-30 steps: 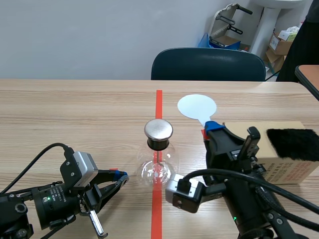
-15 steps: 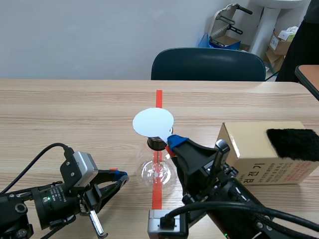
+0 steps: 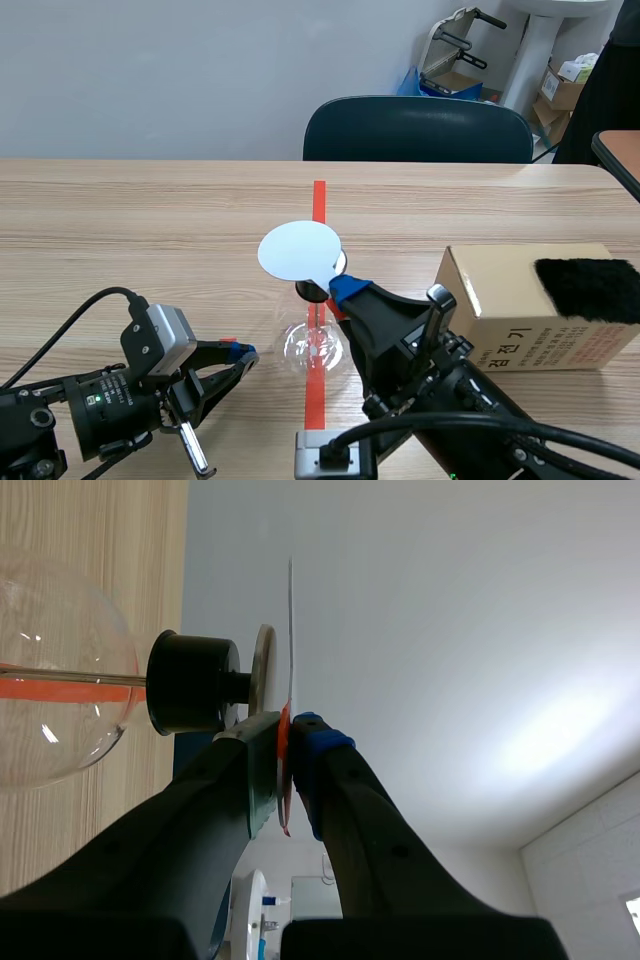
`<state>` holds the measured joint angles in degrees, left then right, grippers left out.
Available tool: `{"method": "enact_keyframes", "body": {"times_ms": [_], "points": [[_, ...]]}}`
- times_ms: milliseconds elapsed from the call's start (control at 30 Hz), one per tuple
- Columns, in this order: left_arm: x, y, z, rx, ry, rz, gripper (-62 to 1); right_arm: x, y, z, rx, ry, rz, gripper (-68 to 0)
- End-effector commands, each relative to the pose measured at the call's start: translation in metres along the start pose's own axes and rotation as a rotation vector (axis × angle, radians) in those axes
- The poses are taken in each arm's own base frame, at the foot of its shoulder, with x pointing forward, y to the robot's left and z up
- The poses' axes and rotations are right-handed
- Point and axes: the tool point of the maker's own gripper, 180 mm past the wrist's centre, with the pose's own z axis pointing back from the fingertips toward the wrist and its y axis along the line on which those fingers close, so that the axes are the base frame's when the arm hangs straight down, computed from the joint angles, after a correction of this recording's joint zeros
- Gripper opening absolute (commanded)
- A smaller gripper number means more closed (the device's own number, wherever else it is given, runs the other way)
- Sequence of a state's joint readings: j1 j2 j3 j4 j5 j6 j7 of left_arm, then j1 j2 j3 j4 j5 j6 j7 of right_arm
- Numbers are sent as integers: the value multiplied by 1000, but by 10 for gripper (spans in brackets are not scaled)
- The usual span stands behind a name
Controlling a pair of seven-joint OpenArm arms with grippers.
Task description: Do the electroscope experiment
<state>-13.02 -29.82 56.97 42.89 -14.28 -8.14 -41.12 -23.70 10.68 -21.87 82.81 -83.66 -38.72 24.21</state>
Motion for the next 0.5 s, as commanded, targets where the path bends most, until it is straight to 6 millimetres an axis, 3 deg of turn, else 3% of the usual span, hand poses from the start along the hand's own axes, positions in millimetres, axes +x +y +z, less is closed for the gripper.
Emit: {"method": "enact_keyframes", "body": {"times_ms": [0,267,467], "points": [[12,0,-5,-2,-43,0,-567,-3,-8,-2,-25,-5,22,-658],[12,0,-5,-2,-43,0,-567,-9,-8,-2,-25,29,21,-658],[12,0,-5,-2,-43,0,-567,-35,-8,1,-27,172,19,-658]]}}
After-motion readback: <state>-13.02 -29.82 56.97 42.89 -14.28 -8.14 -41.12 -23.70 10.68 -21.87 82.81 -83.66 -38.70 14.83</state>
